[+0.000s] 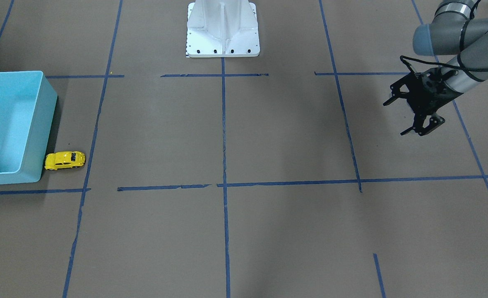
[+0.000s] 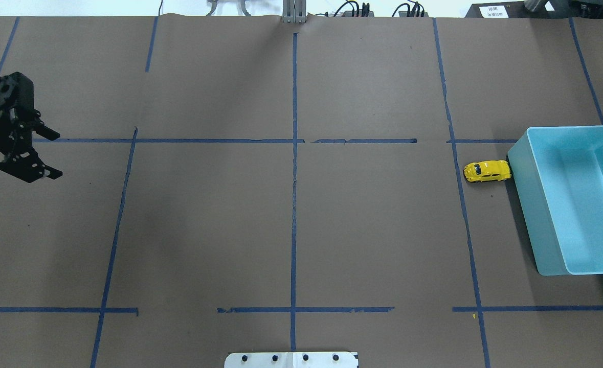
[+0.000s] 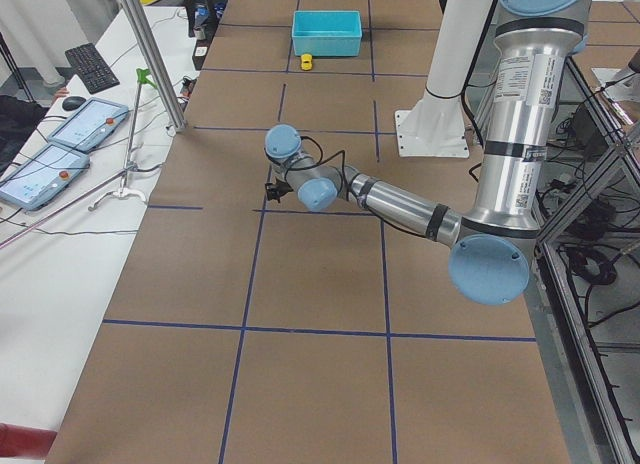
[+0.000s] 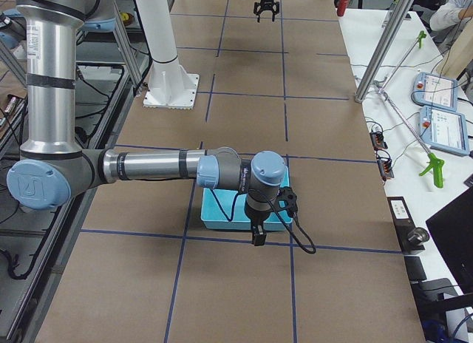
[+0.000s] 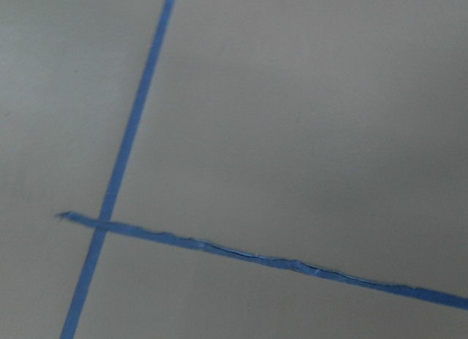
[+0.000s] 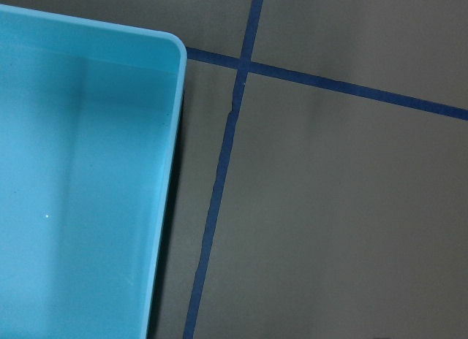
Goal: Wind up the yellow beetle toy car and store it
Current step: 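Open the left gripper and lift it away, releasing the car, then move the right gripper over the yellow car beside the blue bin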
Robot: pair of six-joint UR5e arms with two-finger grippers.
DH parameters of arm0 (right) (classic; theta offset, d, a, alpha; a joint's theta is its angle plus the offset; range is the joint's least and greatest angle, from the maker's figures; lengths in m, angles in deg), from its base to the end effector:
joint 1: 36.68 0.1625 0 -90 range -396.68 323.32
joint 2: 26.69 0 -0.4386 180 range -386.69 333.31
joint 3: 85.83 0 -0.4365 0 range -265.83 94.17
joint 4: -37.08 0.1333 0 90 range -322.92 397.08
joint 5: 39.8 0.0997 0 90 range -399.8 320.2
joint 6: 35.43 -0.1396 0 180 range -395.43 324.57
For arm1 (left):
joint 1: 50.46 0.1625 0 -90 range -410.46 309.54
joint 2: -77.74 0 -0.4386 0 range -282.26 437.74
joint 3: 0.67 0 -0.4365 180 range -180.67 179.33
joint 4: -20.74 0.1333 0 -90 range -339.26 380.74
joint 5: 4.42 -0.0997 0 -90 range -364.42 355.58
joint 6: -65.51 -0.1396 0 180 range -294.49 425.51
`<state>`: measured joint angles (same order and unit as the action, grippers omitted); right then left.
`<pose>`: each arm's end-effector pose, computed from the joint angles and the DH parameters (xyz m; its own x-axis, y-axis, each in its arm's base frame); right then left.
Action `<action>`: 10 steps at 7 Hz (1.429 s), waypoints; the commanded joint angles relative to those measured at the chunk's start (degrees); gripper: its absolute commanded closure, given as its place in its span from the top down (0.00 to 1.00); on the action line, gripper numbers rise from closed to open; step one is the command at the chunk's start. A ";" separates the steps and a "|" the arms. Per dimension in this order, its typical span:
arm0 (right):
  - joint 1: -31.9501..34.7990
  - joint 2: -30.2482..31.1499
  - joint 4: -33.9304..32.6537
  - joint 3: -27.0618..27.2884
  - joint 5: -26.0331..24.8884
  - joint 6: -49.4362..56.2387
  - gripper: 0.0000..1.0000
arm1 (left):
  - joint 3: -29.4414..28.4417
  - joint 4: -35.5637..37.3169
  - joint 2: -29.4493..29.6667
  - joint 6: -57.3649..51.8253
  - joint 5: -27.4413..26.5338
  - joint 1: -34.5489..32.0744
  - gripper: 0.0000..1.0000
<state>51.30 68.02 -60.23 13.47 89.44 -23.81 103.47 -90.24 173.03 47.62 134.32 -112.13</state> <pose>0.0276 -0.4948 0.6774 0.7521 -0.1984 0.6285 0.1906 0.9783 0.0808 0.2539 -0.5307 0.4595 0.2214 0.9119 -0.3456 -0.4511 0.4099 0.7927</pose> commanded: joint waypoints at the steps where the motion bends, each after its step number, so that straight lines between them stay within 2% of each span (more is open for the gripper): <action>1: -0.61 -1.61 -0.07 -0.07 1.70 -0.38 1.00 | 3.26 16.35 0.07 3.72 -0.49 -5.88 0.99; 2: -1.83 -3.80 0.02 0.36 3.89 -0.20 1.00 | 3.26 20.66 0.07 5.21 -0.58 -9.04 0.99; 3: -4.72 -8.43 -0.50 0.37 3.82 -0.29 1.00 | 3.26 22.45 -0.11 10.10 -2.14 -14.38 0.99; 4: -6.57 -11.18 -0.77 1.06 3.65 -0.20 1.00 | 2.48 23.07 -0.81 14.41 -5.46 -16.96 0.99; 6: -15.43 -13.30 -0.95 6.32 0.25 -0.29 1.00 | 3.09 25.01 -4.30 18.04 -6.55 -22.05 1.00; 8: -18.02 -12.18 -3.58 12.03 -0.66 -0.29 1.00 | 0.73 24.05 -10.36 16.84 -6.73 -25.57 1.00; 9: -18.45 -10.52 -7.33 15.02 1.78 -0.11 1.00 | -1.11 24.05 -11.26 13.96 -6.73 -27.07 1.00; 10: -20.37 -10.42 -11.54 15.48 3.37 -0.03 1.00 | -4.44 23.87 -11.36 13.67 -6.55 -28.66 1.00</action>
<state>32.71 56.87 -67.12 27.15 90.85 -23.98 102.36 -66.15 162.54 62.55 127.64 -138.73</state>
